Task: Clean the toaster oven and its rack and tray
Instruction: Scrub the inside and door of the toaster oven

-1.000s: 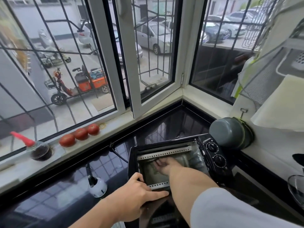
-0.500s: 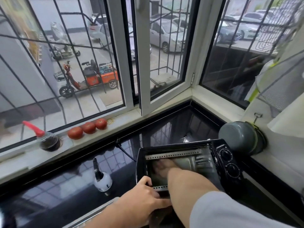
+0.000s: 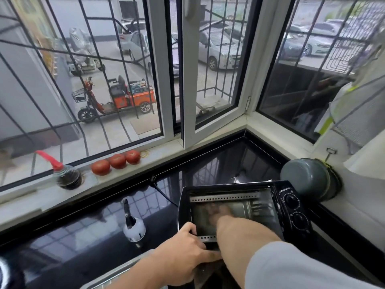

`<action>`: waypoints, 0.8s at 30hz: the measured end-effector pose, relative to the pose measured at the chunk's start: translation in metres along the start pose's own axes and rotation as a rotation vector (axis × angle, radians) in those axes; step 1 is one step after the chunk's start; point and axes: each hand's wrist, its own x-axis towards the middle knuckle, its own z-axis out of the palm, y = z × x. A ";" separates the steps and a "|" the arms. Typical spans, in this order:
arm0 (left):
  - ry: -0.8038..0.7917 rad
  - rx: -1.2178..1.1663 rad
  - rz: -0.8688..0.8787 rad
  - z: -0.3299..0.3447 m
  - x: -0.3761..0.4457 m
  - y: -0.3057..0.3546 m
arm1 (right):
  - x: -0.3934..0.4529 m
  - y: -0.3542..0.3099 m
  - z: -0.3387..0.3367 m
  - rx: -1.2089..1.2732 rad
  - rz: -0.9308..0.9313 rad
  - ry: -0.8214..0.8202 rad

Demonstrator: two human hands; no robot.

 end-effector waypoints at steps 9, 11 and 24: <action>-0.038 0.120 0.007 0.008 -0.003 0.001 | 0.002 -0.038 -0.036 0.323 -0.144 -0.030; -0.020 0.084 0.007 0.008 -0.002 -0.001 | 0.004 -0.042 -0.041 0.336 -0.217 0.145; -0.013 0.046 -0.017 0.006 0.001 -0.002 | 0.021 -0.031 -0.050 0.320 -0.160 -0.042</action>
